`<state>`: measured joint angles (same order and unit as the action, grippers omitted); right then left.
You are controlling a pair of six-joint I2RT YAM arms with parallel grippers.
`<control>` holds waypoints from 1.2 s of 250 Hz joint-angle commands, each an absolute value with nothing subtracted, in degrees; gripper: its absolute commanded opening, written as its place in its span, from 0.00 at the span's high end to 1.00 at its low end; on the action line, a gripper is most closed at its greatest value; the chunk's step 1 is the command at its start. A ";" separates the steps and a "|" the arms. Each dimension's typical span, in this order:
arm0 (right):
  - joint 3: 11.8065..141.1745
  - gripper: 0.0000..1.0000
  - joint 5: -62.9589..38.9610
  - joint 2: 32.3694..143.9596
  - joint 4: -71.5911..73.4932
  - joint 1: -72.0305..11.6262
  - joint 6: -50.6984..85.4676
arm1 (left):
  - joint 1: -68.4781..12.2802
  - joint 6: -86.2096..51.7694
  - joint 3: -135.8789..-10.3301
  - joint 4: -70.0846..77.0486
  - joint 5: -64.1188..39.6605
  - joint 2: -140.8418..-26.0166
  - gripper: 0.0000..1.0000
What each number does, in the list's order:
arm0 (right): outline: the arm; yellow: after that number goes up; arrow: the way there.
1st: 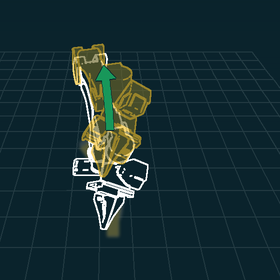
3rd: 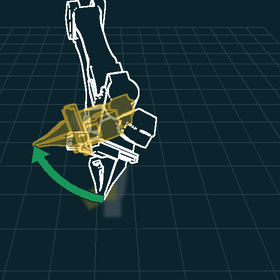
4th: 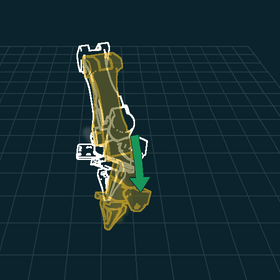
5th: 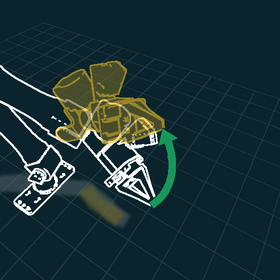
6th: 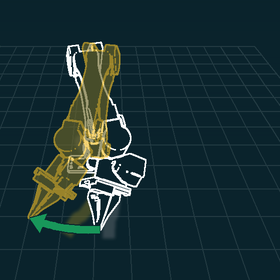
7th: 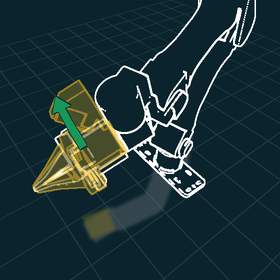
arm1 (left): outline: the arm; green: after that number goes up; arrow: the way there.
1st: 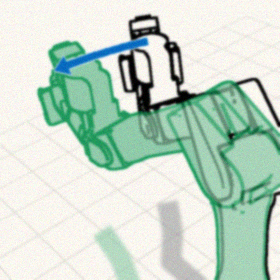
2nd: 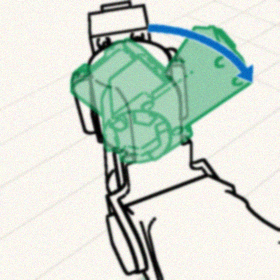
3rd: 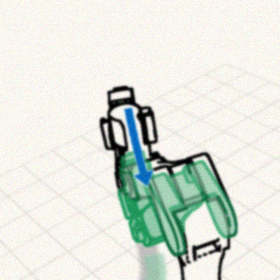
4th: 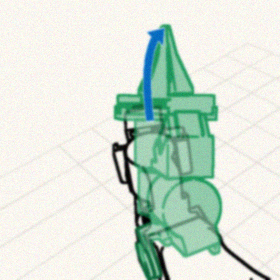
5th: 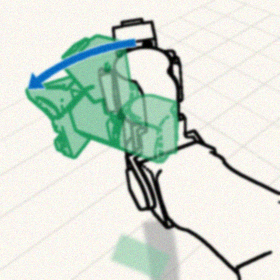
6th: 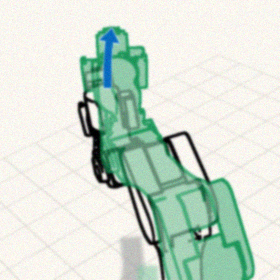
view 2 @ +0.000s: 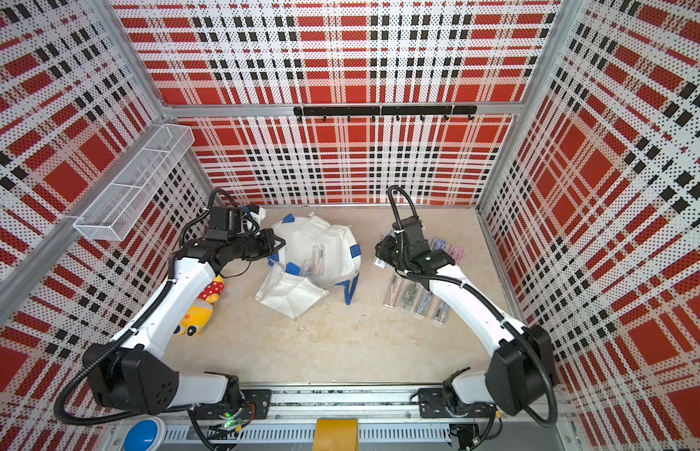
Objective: Take out the compass set from the canvas bag
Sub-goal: Place the compass set at the center of the board.
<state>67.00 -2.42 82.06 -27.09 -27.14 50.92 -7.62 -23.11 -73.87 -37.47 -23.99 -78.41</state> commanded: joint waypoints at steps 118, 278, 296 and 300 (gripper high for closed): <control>69.93 0.73 -9.46 105.51 -29.18 -27.28 54.99 | -4.29 -20.65 -77.43 -36.31 -26.54 -78.42 1.00; 70.57 0.49 -8.45 108.56 -31.11 -27.24 56.76 | -4.26 -21.51 -76.11 -35.55 -28.97 -77.17 1.00; 70.79 0.43 -8.44 107.86 -31.20 -27.25 56.62 | -4.41 -21.70 -76.20 -35.51 -29.08 -77.17 1.00; 70.84 0.42 -8.44 107.68 -31.20 -27.18 56.54 | -4.48 -21.71 -76.28 -35.44 -29.09 -77.17 1.00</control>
<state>68.90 -8.97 108.14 -30.74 -27.14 56.10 -4.80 -21.67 -74.63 -39.24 -27.24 -78.91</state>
